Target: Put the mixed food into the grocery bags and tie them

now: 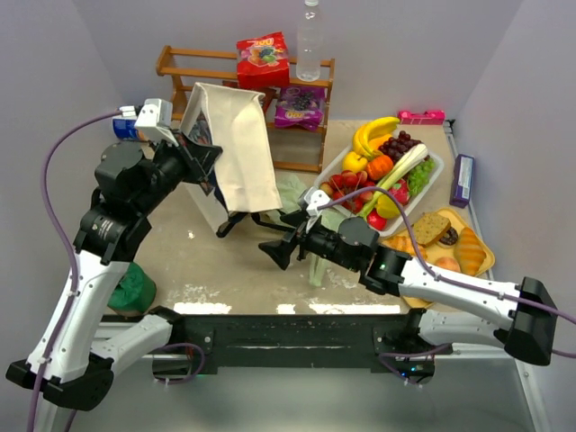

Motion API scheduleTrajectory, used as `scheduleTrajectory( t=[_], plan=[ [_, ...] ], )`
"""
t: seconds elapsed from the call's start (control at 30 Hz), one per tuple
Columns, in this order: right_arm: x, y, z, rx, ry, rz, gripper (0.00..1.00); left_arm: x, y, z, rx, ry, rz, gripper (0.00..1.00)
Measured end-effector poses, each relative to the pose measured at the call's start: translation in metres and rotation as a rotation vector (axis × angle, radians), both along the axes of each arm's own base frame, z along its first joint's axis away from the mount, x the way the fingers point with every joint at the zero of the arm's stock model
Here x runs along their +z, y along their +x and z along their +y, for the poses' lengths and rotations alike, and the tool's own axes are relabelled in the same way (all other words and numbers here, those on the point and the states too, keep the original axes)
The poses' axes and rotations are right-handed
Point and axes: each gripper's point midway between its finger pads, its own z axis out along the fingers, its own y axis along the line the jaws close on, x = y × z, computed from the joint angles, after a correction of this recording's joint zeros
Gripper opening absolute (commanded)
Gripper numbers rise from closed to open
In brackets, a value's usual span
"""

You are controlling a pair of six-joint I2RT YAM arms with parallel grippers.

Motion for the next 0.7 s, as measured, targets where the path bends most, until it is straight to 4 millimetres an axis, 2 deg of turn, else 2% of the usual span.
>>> scheduleTrajectory(
  t=[0.13,0.43,0.63,0.7],
  plan=[
    [0.003,0.015,0.006,-0.094,0.013,-0.058,0.94,0.022,-0.008,-0.004,-0.031,-0.043,-0.039,0.0],
    [0.02,0.043,-0.009,-0.28,0.049,-0.135,0.94,0.049,-0.021,-0.002,-0.051,-0.066,-0.095,0.0],
    [-0.003,0.058,-0.009,-0.345,-0.046,-0.163,0.95,0.063,-0.033,0.0,-0.065,-0.074,-0.118,0.0],
    [-0.004,0.059,-0.011,-0.351,-0.059,-0.17,0.96,0.068,-0.036,0.001,-0.067,-0.077,-0.126,0.0]
  ],
)
